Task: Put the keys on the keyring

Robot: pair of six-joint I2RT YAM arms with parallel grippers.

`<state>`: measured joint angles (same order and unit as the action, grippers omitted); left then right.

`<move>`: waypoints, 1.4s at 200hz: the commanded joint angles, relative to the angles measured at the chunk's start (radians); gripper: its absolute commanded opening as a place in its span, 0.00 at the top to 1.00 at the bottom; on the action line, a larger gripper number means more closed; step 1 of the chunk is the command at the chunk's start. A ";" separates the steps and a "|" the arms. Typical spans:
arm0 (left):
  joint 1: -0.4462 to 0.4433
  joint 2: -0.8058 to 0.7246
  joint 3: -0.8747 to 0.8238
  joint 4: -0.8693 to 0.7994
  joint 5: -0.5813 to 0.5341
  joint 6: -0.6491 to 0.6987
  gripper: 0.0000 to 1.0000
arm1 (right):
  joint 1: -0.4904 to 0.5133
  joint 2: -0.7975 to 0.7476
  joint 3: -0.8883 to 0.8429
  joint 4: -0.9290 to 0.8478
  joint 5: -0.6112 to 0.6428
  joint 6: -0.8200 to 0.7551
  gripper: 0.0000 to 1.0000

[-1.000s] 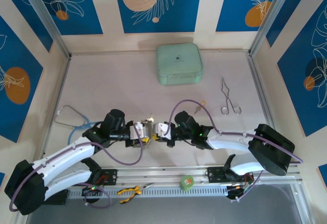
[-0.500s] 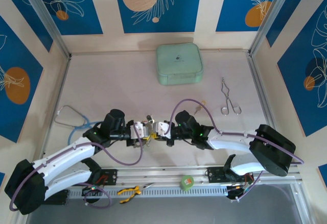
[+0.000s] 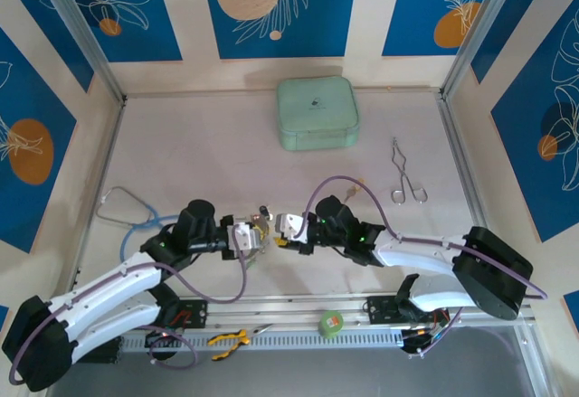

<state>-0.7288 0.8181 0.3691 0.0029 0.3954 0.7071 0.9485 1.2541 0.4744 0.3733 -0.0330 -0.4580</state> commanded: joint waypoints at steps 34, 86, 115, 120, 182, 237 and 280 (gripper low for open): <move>-0.132 -0.026 -0.053 0.123 -0.302 0.279 1.00 | 0.001 -0.038 -0.014 -0.047 0.064 -0.036 0.71; -0.162 -0.037 -0.081 0.170 -0.350 0.314 1.00 | 0.003 -0.050 -0.020 -0.055 0.059 -0.021 0.72; -0.163 -0.042 -0.087 0.173 -0.335 0.287 1.00 | 0.007 -0.053 -0.023 -0.054 0.052 -0.016 0.73; -0.162 -0.043 -0.087 0.173 -0.333 0.281 1.00 | 0.009 -0.053 -0.022 -0.053 0.051 -0.016 0.73; -0.163 -0.045 -0.087 0.157 -0.260 0.128 1.00 | 0.023 -0.038 0.013 0.029 -0.022 0.045 0.76; -0.162 -0.047 -0.086 0.140 -0.216 0.037 1.00 | 0.048 0.019 0.050 0.026 -0.015 0.003 0.78; -0.162 -0.042 -0.085 0.135 -0.208 0.027 1.00 | 0.057 0.021 0.060 0.024 -0.010 0.000 0.84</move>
<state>-0.8822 0.7845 0.2920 0.1341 0.1528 0.7624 0.9966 1.2675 0.5056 0.3820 -0.0307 -0.4446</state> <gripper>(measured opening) 0.059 0.181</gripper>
